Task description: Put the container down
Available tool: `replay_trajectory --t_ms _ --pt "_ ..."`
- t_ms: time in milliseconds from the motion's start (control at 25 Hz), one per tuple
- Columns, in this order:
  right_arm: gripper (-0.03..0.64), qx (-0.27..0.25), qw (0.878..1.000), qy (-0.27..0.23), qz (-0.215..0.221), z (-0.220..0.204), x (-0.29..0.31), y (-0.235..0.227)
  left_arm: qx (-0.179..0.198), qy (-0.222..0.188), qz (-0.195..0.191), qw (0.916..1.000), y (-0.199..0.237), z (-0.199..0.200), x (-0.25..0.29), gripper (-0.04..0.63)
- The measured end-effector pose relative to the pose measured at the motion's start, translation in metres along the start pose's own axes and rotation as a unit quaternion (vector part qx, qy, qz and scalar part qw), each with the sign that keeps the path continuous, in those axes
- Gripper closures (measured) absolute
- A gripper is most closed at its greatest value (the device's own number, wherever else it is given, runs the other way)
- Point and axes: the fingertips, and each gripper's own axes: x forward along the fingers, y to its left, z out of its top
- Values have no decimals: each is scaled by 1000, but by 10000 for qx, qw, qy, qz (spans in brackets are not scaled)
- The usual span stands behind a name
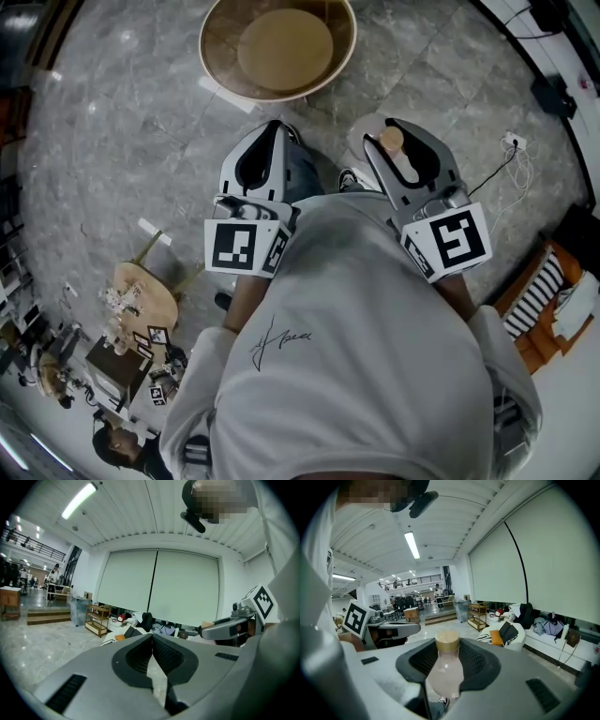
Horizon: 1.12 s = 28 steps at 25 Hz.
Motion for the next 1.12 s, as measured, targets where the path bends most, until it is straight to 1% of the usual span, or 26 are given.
replay_trajectory --t_ms 440,880,1120 --pt "469 -78 9999 -1 -128 42 64 8 -17 -114 -146 9998 71 36 23 577" --pt "470 -34 9993 -44 -372 78 139 13 47 -92 -419 9991 148 64 49 577" --pt "469 -9 9985 -20 -538 86 171 13 76 4 -569 9984 181 66 63 577"
